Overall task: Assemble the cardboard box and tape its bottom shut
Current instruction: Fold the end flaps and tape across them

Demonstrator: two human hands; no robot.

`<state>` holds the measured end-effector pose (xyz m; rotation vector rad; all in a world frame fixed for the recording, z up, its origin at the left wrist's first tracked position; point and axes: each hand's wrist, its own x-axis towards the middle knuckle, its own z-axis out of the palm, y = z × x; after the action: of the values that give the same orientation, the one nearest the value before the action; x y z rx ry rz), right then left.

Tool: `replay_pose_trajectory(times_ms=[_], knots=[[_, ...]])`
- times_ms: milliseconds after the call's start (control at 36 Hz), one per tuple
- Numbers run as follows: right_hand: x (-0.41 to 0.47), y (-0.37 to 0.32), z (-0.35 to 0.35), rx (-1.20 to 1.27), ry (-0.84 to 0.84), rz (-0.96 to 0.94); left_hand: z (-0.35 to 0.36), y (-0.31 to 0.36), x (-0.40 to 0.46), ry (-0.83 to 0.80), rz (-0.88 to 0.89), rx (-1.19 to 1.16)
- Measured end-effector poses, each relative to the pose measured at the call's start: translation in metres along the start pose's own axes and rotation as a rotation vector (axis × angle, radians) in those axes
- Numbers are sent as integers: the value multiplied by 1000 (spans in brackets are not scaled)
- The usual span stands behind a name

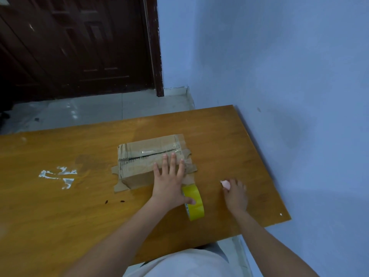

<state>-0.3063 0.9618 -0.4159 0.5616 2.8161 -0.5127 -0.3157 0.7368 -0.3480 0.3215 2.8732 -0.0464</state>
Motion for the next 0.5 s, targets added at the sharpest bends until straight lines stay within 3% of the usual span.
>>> replay_pose_trajectory(times_ms=[83,139,222,306,500], knots=[[-4,-16,-4,80,20,22,3,-1,0,12,2,-19],[-10,-36,-10,317,-30,-32,5,-3,0,23,2,-27],[-23,-73,-16,747,-268,-114,9,-4,0,50,8,-22],[-35,-97,-11,846,-443,-120,10,-5,0,73,20,-1],[-39,-101,4,961,-349,-2,2,-18,0,154,63,-30]])
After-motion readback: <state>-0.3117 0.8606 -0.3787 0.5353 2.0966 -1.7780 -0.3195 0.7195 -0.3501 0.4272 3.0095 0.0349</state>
